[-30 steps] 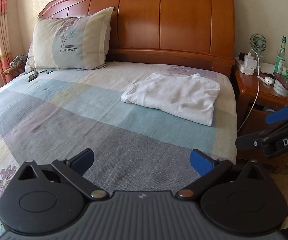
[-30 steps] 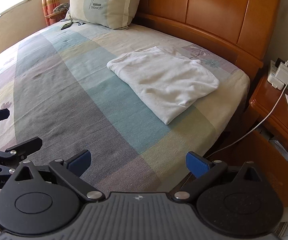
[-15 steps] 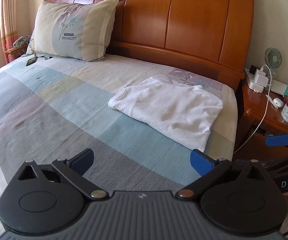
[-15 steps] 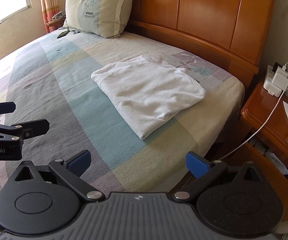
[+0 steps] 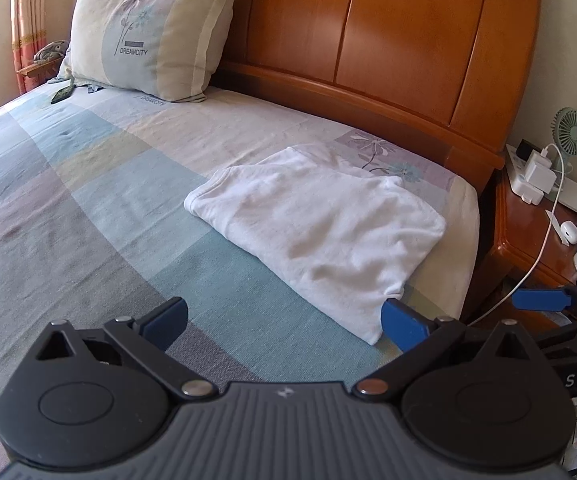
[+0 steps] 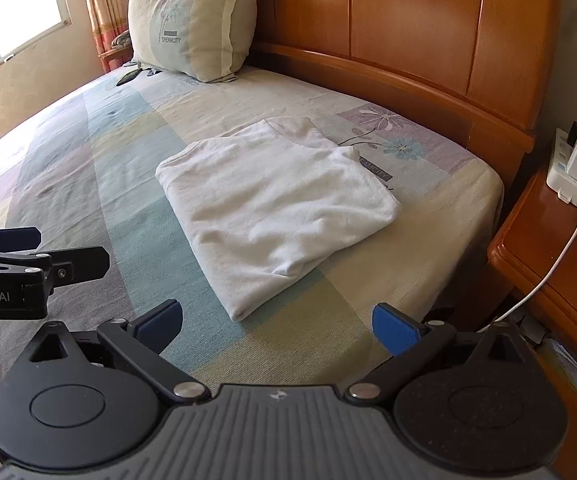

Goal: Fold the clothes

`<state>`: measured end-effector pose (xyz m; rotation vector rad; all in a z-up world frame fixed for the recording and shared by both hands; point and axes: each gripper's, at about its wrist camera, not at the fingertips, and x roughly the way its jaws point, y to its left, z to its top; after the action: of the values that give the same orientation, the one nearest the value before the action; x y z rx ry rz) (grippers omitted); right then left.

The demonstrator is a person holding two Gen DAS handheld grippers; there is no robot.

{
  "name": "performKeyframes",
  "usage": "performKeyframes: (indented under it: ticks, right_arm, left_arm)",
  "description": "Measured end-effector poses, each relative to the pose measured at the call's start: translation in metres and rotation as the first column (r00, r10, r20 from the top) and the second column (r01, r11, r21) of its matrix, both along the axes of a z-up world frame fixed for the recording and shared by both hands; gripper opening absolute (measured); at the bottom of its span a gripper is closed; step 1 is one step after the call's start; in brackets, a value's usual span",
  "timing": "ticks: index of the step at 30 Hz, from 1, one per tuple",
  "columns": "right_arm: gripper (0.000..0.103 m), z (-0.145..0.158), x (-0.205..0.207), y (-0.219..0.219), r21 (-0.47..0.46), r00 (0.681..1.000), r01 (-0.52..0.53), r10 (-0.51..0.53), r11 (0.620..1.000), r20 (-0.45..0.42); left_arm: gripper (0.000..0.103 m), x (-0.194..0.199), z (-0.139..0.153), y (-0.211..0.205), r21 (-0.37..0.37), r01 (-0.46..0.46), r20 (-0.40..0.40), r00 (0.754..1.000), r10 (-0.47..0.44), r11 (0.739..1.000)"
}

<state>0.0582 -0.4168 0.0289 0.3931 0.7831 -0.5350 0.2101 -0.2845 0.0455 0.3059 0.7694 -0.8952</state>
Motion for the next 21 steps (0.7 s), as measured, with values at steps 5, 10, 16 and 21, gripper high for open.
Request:
performKeyframes:
  ticks: [5,10,16,21]
  right_arm:
    - [0.103,-0.0044,-0.0021,-0.0077,0.01,1.0,0.013,-0.013,1.0,0.003]
    - [0.103,-0.0065,-0.0022,-0.0115,0.012,1.0,0.031,-0.031,0.999,0.002]
    - [0.103,-0.0078,0.0004,-0.0087,0.017,0.999,0.034,-0.034,0.999,-0.006]
    - [0.103,-0.0055,0.005,-0.0031,0.008,0.999,0.034,-0.033,0.999,-0.009]
  left_arm:
    - [0.102,-0.0009,0.0006,-0.0102,0.018,0.02,0.0,1.0,-0.02,1.0]
    - [0.102,0.0005,0.0013,-0.0124,0.021,0.032,-0.002,0.999,-0.032,0.999]
    - [0.102,0.0031,0.0031,-0.0108,0.02,0.043,-0.004,0.999,-0.043,0.999]
    - [0.102,0.0068,0.0035,-0.0071,0.014,0.047,-0.006,0.999,-0.047,0.999]
